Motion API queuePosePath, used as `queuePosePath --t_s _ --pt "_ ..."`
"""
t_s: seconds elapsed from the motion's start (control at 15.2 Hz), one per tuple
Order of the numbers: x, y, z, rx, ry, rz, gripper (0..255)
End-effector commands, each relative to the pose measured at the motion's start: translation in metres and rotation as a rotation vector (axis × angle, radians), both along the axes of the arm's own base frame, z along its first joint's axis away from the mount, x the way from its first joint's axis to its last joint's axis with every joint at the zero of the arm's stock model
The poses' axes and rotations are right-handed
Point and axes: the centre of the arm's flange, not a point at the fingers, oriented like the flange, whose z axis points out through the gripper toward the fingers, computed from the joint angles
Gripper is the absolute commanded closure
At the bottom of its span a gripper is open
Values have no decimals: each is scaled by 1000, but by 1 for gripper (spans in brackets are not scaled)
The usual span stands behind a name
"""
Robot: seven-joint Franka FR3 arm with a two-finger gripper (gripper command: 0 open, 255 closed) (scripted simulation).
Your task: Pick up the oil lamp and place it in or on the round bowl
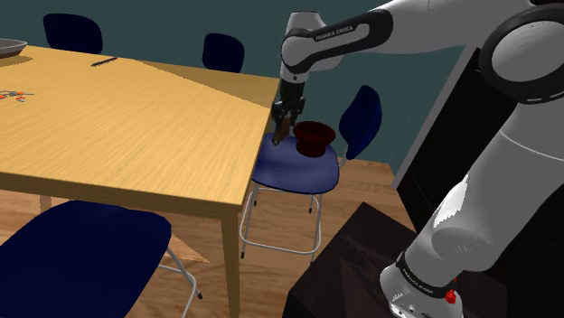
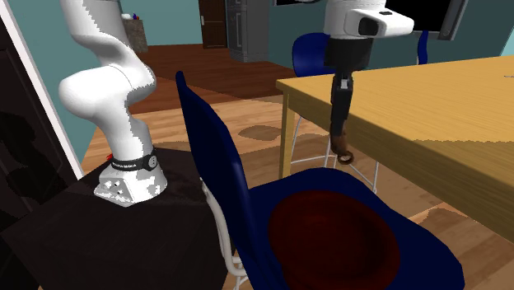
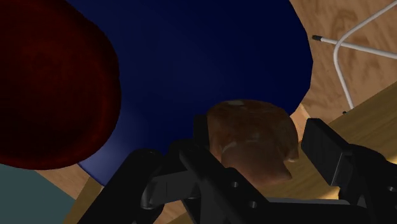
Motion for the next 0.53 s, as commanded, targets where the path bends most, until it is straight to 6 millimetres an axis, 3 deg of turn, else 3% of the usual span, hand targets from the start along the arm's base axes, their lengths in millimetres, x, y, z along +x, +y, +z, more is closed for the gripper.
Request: queuePosePath --t_s 0.0,0.07,0.46 --pt "-1 0 12 0 0 0 255" --pt "-1 0 13 0 0 0 255" --pt "-17 -78 15 0 0 0 255"
